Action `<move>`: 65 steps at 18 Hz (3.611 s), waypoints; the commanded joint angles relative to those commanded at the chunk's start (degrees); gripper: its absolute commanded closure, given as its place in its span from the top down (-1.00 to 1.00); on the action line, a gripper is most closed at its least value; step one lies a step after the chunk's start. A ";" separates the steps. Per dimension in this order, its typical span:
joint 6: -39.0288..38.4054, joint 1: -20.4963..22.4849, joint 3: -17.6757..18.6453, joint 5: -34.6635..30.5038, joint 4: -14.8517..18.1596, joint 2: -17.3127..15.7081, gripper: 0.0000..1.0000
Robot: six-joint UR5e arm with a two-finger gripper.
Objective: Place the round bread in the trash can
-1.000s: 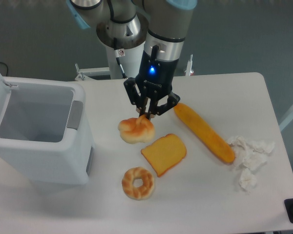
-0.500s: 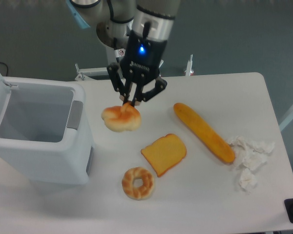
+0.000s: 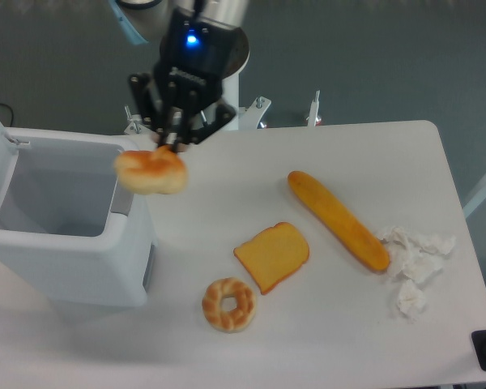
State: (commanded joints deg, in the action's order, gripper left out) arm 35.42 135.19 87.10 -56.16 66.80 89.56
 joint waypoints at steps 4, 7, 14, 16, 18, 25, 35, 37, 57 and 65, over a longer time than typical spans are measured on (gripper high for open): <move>-0.26 -3.00 0.97 0.09 0.09 -0.26 -0.57; -0.26 -4.75 2.80 0.00 0.09 -0.44 -0.56; -0.44 -6.51 4.22 0.09 0.35 -0.44 -0.49; -0.44 -6.60 4.83 -0.09 0.35 -0.53 -0.49; -0.44 -6.69 5.27 -0.17 0.53 -0.62 -0.49; -0.44 -6.78 8.70 -0.35 0.53 -2.20 -0.49; -0.44 -7.13 9.58 -0.53 0.44 -1.06 -0.29; -0.35 -7.13 9.75 -0.53 0.35 -0.88 -0.17; 0.17 -7.04 9.32 -0.53 -0.26 -0.97 0.57; 0.70 -5.99 7.21 -0.79 -0.53 -1.23 1.00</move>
State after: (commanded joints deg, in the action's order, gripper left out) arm 36.12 129.20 94.31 -56.95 66.27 88.33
